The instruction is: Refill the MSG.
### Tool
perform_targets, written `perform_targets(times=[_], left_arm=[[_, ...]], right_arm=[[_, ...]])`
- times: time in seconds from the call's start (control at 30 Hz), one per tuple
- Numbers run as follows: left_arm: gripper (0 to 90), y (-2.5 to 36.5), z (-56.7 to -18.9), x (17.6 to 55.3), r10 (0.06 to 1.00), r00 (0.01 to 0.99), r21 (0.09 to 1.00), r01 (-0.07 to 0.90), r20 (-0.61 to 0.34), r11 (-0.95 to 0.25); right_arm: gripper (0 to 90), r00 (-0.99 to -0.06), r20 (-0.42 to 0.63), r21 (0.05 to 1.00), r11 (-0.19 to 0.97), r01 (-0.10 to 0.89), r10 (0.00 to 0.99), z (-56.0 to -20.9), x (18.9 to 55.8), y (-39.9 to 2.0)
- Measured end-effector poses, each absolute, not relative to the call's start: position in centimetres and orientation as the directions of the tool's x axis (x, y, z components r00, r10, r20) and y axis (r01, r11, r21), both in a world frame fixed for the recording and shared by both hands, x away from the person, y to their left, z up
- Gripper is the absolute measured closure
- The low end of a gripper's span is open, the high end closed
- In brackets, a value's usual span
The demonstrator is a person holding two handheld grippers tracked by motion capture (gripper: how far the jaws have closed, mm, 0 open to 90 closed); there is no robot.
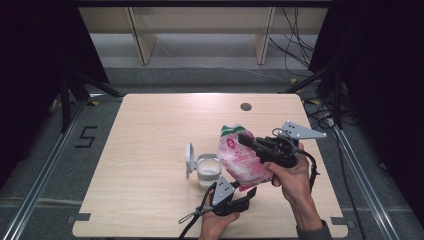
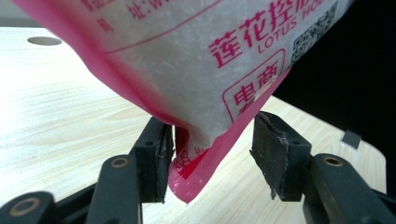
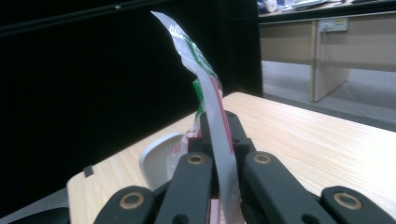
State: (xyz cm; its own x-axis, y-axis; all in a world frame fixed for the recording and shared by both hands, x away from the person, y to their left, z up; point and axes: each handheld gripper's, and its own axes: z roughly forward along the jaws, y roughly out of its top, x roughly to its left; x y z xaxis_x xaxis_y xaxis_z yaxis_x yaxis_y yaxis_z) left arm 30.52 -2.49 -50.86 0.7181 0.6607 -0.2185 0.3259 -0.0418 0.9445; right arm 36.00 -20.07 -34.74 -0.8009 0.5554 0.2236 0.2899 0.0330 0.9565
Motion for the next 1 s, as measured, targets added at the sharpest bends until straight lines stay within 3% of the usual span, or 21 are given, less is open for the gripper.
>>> perform_targets(times=[0.13, 0.53, 1.0], left_arm=[[46.5, -2.7, -50.8, 30.3, 0.650, 0.720, 0.943, 0.332, -0.243, -0.015], [41.0, -2.3, -50.2, 29.5, 0.679, 0.714, 0.948, 0.306, -0.172, -0.082], [38.8, -1.0, -50.1, 28.8, 0.651, 0.746, 0.944, 0.301, -0.142, -0.139]], right_arm=[[90.0, -0.790, 0.262, 0.950, -0.001, 0.313, 0.554, -34.8, 35.8, -20.6], [90.0, -0.788, 0.251, 0.958, -0.024, 0.287, 0.562, -35.1, 36.1, -21.7], [90.0, -0.732, 0.291, 0.937, -0.030, 0.347, 0.616, -37.2, 37.5, -23.1]])
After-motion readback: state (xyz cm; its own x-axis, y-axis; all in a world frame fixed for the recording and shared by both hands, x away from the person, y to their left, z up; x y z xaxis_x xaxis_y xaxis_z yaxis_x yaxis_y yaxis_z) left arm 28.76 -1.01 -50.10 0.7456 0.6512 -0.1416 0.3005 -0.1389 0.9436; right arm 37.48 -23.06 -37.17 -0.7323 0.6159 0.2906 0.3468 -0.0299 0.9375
